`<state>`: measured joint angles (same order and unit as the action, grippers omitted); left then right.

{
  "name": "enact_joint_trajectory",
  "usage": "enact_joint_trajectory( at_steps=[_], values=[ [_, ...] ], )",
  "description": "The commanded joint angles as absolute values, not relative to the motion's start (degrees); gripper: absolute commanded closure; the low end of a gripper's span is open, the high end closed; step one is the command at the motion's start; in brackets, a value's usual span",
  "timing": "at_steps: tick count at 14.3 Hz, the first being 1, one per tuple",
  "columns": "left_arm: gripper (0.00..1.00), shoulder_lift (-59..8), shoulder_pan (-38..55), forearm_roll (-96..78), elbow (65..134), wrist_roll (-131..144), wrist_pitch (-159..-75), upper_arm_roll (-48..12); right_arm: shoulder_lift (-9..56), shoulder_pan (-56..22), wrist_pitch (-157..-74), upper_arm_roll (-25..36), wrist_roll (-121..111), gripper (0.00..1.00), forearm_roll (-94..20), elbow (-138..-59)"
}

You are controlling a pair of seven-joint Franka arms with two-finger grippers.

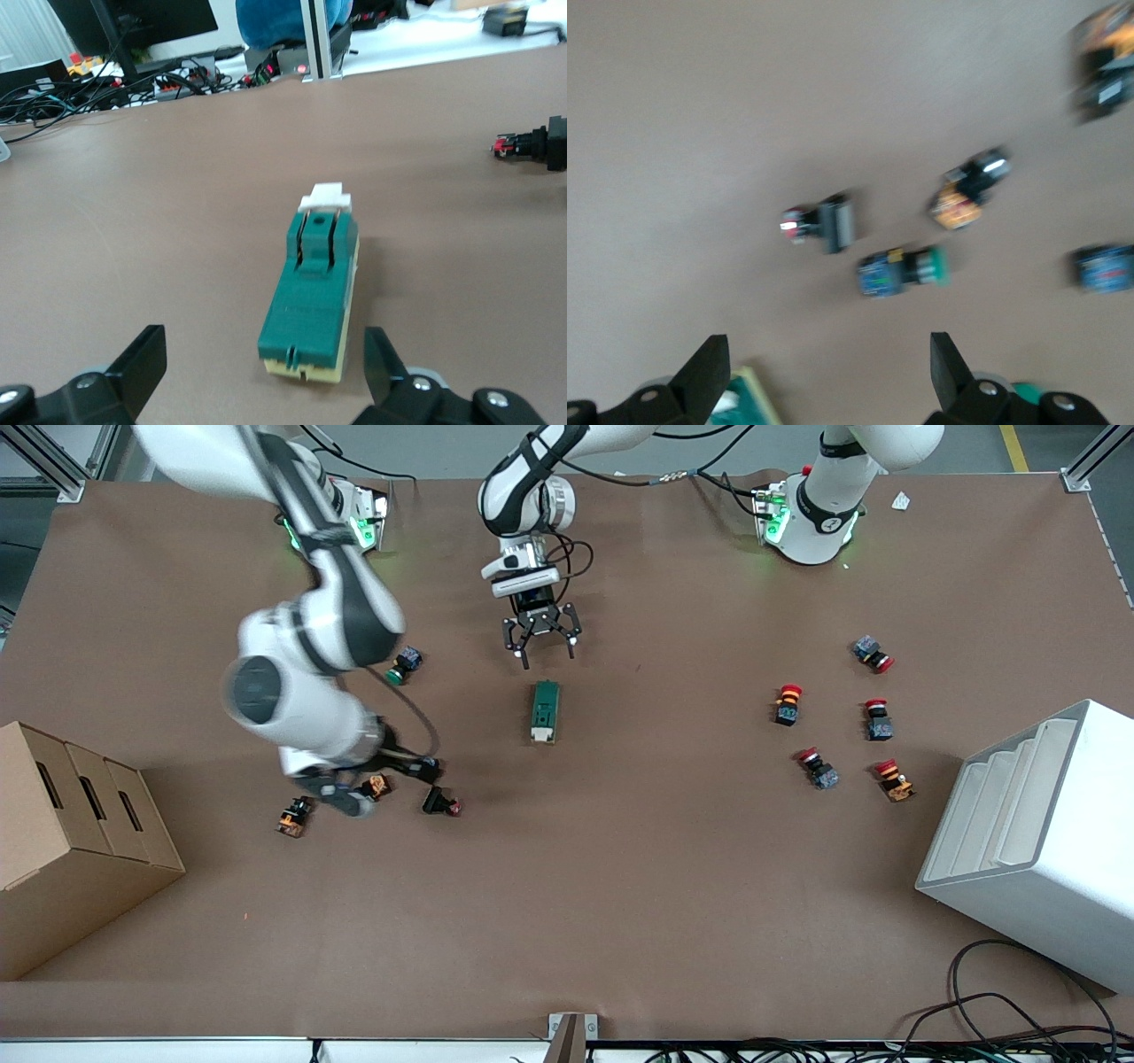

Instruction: Close load switch with both arms

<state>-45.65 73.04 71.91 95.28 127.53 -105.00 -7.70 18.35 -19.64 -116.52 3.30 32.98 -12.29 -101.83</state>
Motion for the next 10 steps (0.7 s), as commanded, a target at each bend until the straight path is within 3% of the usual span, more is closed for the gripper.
enact_joint_trajectory(
  at_steps=[1, 6, 10],
  values=[
    [0.01, -41.32, 70.50, 64.97, 93.17, 118.94, -105.91, -7.82, 14.77, -13.47, -107.97, 2.11, 22.80, 0.00, -6.61, -100.48],
    [0.01, -30.61, 61.20, 53.72, 92.64, 100.85, -107.57, -7.91, 14.85, -5.99, -89.68, 2.11, 9.16, 0.00, -0.45, -86.95],
    [0.00, -23.22, 51.09, 42.83, 90.01, 84.25, -108.90, -7.91, 14.85, -1.24, -83.42, 2.11, 2.74, 0.00, 2.28, -80.08]
  ],
)
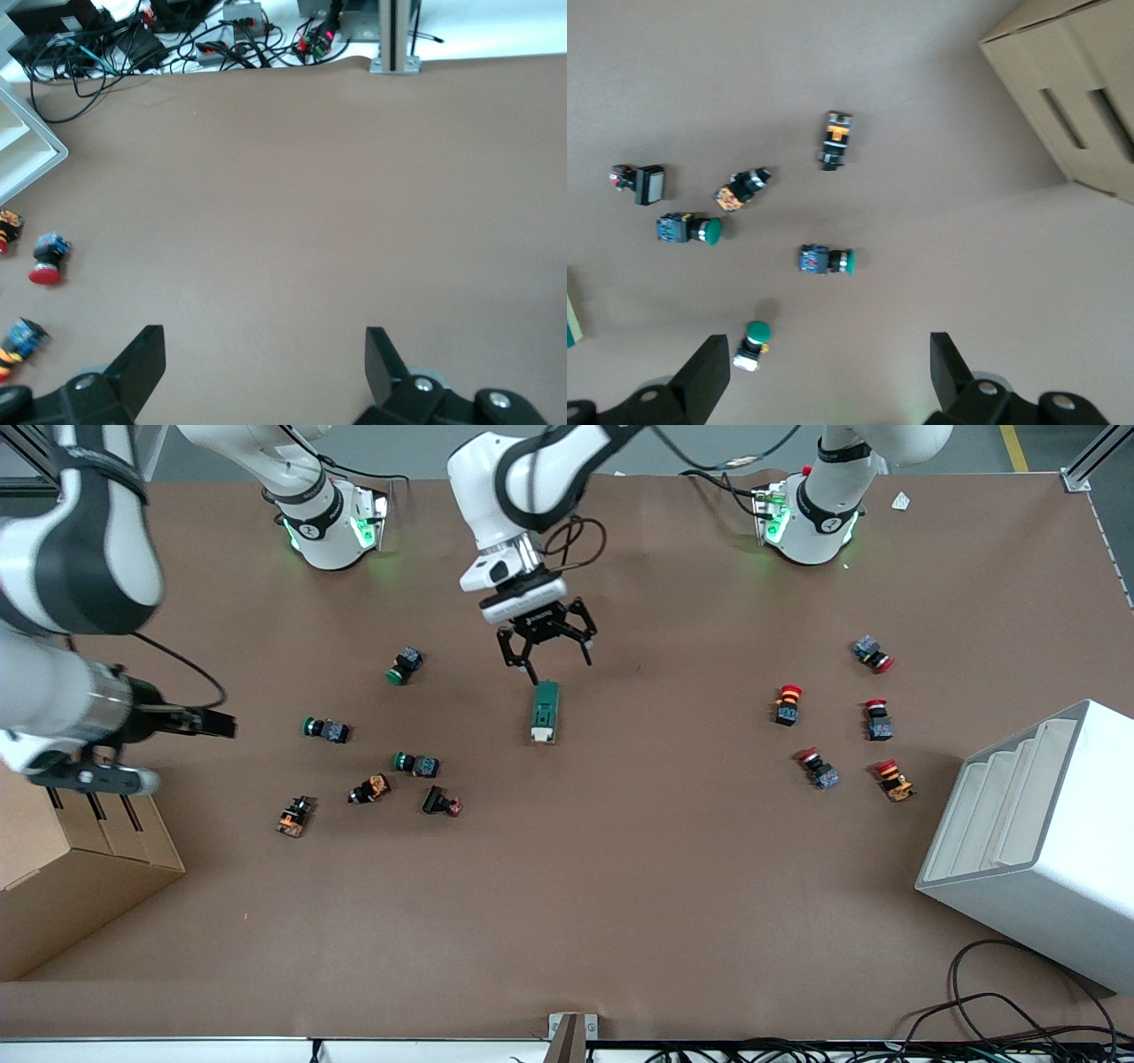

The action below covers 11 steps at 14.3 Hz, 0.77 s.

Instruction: Close load switch with both arms

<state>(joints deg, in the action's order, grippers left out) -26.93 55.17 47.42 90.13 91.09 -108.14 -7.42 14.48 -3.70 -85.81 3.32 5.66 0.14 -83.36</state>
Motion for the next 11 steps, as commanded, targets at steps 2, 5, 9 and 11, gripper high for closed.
enact_joint_trajectory(
  at_steps=[2, 5, 9, 11],
  values=[
    [0.00, -20.67, 45.38, 37.56, 88.95, 75.98, -108.90, -7.82, 14.85, -0.09, -81.66, 2.11, 2.20, 0.00, 2.72, -77.97],
    [0.00, -19.26, 36.86, 31.13, 86.84, 66.12, -108.46, -7.74, 14.85, 0.00, -78.93, 2.20, 2.20, 0.00, 3.07, -75.77],
    [0.00, -18.28, 26.13, 25.33, 83.86, 57.34, -108.46, -7.82, 15.38, 1.85, -78.66, 2.02, 2.20, 0.00, 2.72, -74.28],
    [0.00, -18.11, 20.60, 21.82, 82.54, 50.66, -108.46, -8.00, 15.29, 1.67, -77.18, 2.11, 2.20, 0.00, 2.90, -72.52]
  ],
)
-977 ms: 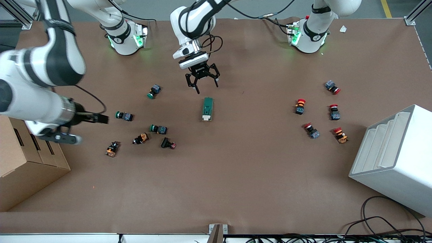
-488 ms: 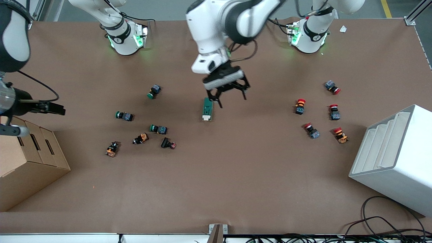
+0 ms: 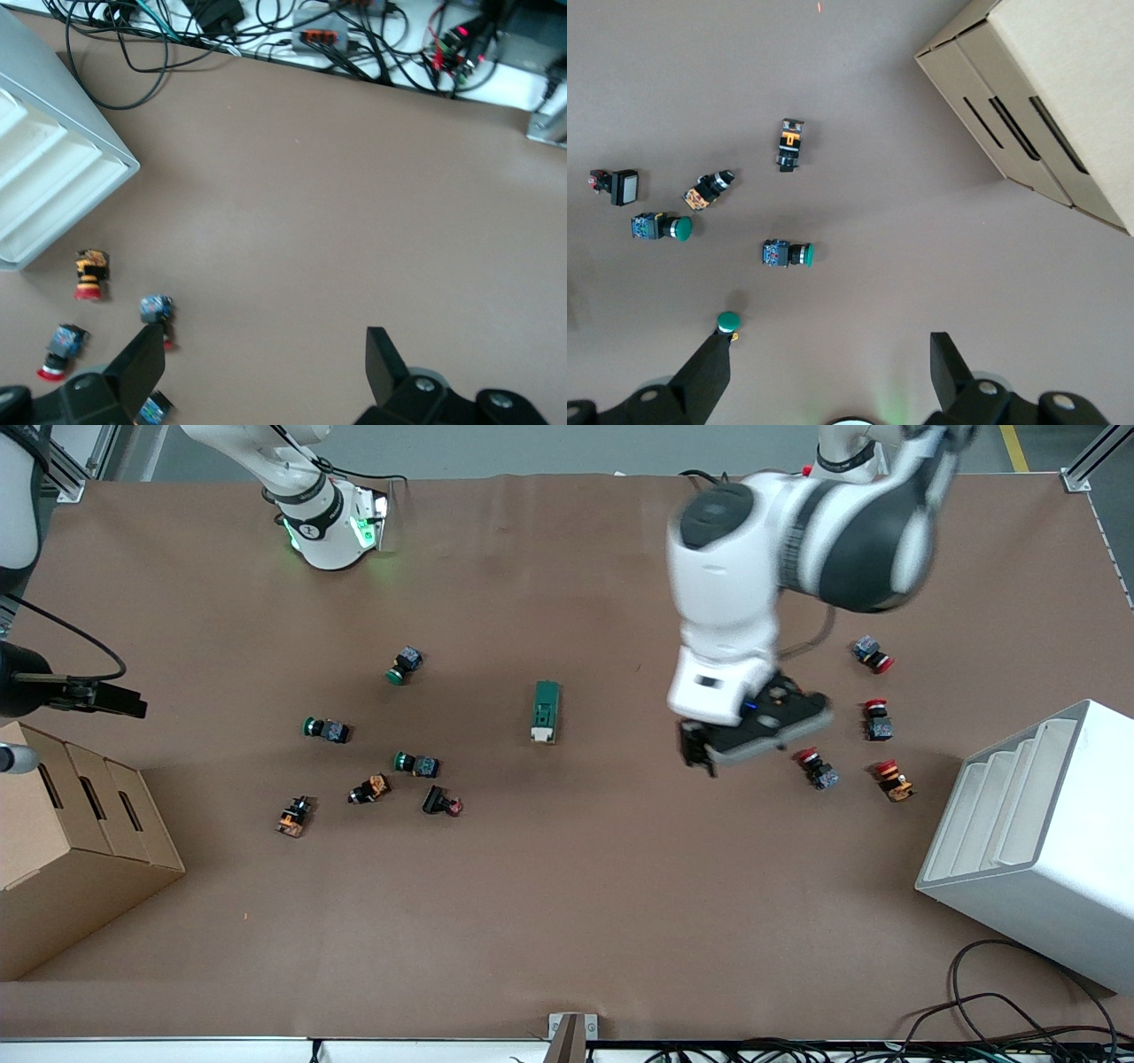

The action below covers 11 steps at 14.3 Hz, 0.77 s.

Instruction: Close load switch with both arms

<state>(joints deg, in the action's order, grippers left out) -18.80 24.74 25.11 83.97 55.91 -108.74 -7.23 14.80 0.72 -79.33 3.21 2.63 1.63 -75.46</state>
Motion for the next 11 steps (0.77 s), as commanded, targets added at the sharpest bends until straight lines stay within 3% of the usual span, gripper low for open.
enact_joint_trajectory(
  at_steps=[1, 6, 11],
  values=[
    [0.00, -17.84, 18.74, 20.84, 82.18, 47.06, -108.46, -8.17, 15.29, 1.84, -76.73, 1.94, 2.20, 0.00, 2.47, -71.99],
    [0.00, -14.60, 12.14, 12.84, 81.30, 33.59, -108.11, -6.86, 14.77, 1.41, -73.57, 1.32, 2.73, 0.00, -0.25, -71.89],
    [0.00, -10.56, 3.88, 6.96, 82.09, 24.65, -103.01, -7.29, 8.98, 1.14, -74.53, 1.58, 2.46, 0.00, -1.06, -76.27]
  ],
)
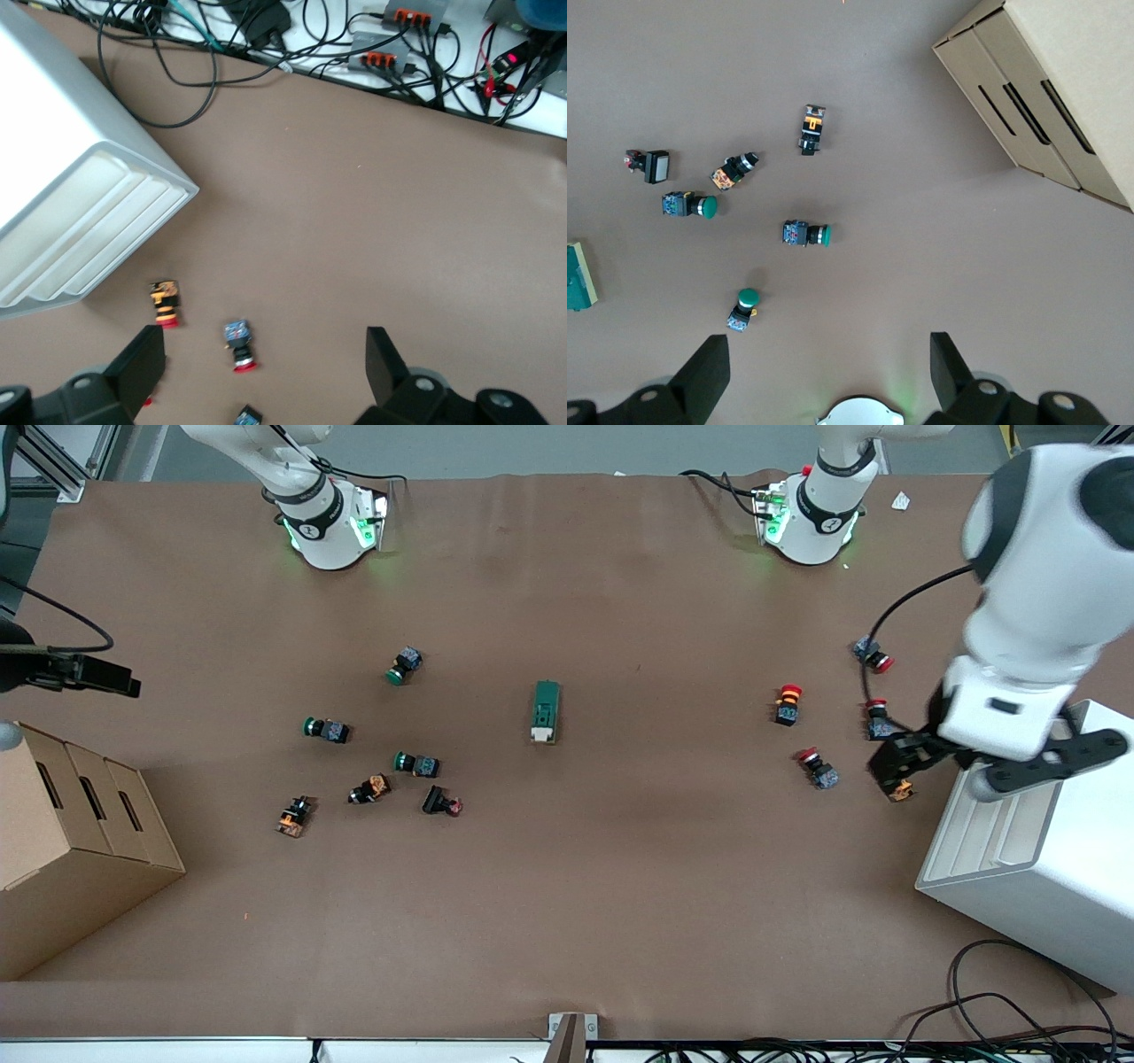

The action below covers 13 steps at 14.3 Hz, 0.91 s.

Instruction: Close load switch with both arms

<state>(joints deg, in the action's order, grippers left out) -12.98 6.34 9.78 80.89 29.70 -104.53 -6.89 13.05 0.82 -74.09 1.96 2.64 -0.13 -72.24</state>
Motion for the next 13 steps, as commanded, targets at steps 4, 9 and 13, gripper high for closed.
enact_joint_trajectory(
  at_steps=[4, 9, 13],
  values=[
    [0.00, -4.68, -1.92, 2.65, 85.85, 11.64, -98.80, -7.12, 2.13, 1.23, -77.43, 1.49, 2.29, 0.00, -0.88, -84.44],
    [0.00, 2.36, -4.83, 0.81, 91.30, 1.14, -93.96, -6.42, -4.03, 1.23, -77.78, 1.49, 2.29, 0.00, -0.44, -88.50],
    [0.00, 6.58, -4.83, -0.09, 93.77, 0.97, -89.91, -6.50, -6.15, 1.32, -78.05, 1.58, 2.20, 0.00, -0.44, -88.51]
  ],
)
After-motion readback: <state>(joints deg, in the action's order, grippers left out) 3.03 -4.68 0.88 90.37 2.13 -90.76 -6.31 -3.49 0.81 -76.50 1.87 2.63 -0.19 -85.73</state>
